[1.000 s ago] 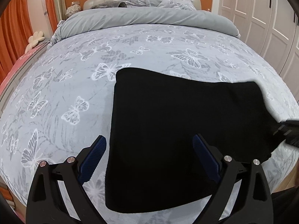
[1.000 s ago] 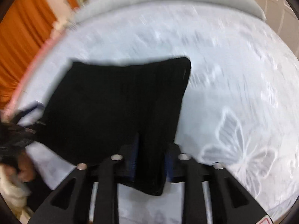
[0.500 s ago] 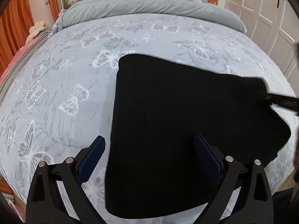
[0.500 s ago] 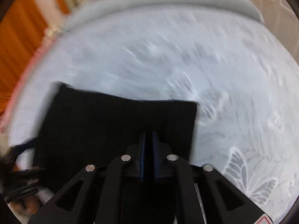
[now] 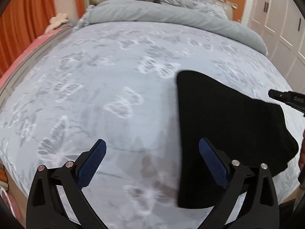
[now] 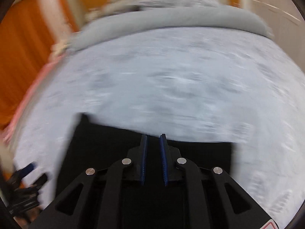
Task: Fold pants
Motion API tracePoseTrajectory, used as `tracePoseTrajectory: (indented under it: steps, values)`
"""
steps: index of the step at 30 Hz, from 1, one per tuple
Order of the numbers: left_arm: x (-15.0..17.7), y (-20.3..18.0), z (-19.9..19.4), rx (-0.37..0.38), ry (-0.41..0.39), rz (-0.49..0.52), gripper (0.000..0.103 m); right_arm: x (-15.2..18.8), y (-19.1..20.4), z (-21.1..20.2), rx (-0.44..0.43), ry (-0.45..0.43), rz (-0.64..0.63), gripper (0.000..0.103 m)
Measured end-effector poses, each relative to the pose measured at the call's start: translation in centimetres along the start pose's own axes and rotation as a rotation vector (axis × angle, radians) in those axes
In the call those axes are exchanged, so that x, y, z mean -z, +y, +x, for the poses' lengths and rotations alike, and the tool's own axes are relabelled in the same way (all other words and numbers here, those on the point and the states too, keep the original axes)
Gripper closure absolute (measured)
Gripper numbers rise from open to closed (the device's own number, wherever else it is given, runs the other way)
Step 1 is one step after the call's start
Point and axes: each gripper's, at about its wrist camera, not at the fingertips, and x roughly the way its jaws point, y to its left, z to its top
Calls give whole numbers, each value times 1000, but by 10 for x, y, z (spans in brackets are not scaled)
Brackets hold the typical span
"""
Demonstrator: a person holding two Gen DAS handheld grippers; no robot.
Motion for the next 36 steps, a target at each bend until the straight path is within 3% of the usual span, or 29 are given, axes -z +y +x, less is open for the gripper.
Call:
tracePoseTrajectory:
  steps: [3,6,8,11,13,14,16,19,22,24,26,29,30,31,32,33,36]
  values:
    - [-1,19,-2,-21,-6,-37,7,10,55,30,-88,64,-83,89]
    - [-2,40,-4,-28,-4,-80,7,19,96,71,-92,129,-145,89]
    - [-2,50,-5,-36,-9,-93,7,30,118,98,-58,165,-179,91]
    - [-1,64,-5,-50,-9,-110,7,33,152,101,39,133,-323,96]
    - [0,72,-4,-45,-2,-126,7,24,152,83,33,94,-323,97]
    - [-1,75,-4,-42,3,-136,7,17,149,74,-10,66,-276,97]
    - [-1,75,-4,-33,7,-145,7,7,145,80,-29,53,-252,97]
    - [-4,67,-6,-41,-5,-125,7,24,153,125,-80,156,-225,96]
    - [-7,57,-8,-33,-17,-116,7,36,182,125,-91,120,-339,96]
    - [-9,56,-11,-13,-27,-130,6,33,181,125,-181,151,-310,98]
    - [-12,51,-16,1,-31,-127,6,23,163,110,-207,126,-219,99]
    - [-10,41,-24,26,-54,-100,6,6,122,55,-143,56,-168,97]
    - [-9,39,-25,33,-57,-89,6,3,101,29,-103,30,-163,94]
    - [-5,32,-26,41,-60,-59,6,4,82,11,-65,14,-149,78]
    - [-2,29,-25,39,-58,-40,6,5,61,-6,-33,-3,-125,46]
    - [2,22,-24,34,-52,-8,6,12,35,-24,0,-16,-87,35]
    - [11,12,-18,33,-29,36,6,39,-27,-52,52,10,12,32]
